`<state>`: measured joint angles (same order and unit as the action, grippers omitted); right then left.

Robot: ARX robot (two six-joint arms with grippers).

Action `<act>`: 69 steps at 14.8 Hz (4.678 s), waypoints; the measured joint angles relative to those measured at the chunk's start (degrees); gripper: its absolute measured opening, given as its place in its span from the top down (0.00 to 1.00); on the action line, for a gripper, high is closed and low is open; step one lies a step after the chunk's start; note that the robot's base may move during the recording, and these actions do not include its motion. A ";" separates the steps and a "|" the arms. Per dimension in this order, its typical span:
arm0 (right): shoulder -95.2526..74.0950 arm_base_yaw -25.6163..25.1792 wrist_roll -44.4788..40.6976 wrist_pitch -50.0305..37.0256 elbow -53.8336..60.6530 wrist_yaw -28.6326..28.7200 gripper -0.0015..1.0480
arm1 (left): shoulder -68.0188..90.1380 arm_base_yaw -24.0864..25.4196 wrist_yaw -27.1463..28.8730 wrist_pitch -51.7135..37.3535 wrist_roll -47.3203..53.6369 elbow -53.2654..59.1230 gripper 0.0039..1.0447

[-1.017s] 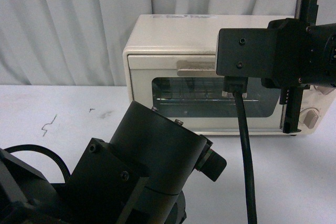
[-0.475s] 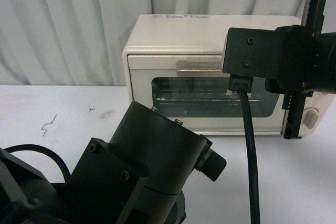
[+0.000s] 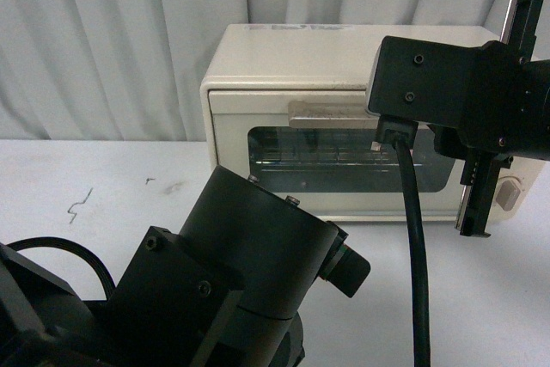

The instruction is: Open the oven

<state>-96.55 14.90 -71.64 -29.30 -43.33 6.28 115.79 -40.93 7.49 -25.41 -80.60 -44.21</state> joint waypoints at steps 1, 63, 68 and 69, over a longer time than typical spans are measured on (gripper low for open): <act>0.22 -0.20 0.39 0.35 0.04 0.15 0.98 | 0.00 0.00 -0.02 0.00 0.00 0.00 0.06; 78.55 -14.91 70.79 11.15 42.73 -6.32 0.98 | 0.00 -0.13 -0.22 0.04 0.00 0.00 0.06; 84.13 -14.91 70.79 16.74 42.73 -6.32 0.98 | 0.00 -0.13 -0.24 0.04 -0.02 0.00 0.06; 84.85 -14.91 70.79 17.53 42.73 -6.32 0.98 | 0.00 -0.13 -0.24 0.04 0.00 0.00 0.06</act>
<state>-11.70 -0.01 -0.84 -11.77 -0.60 -0.03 115.79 -41.06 7.25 -25.36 -80.60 -44.21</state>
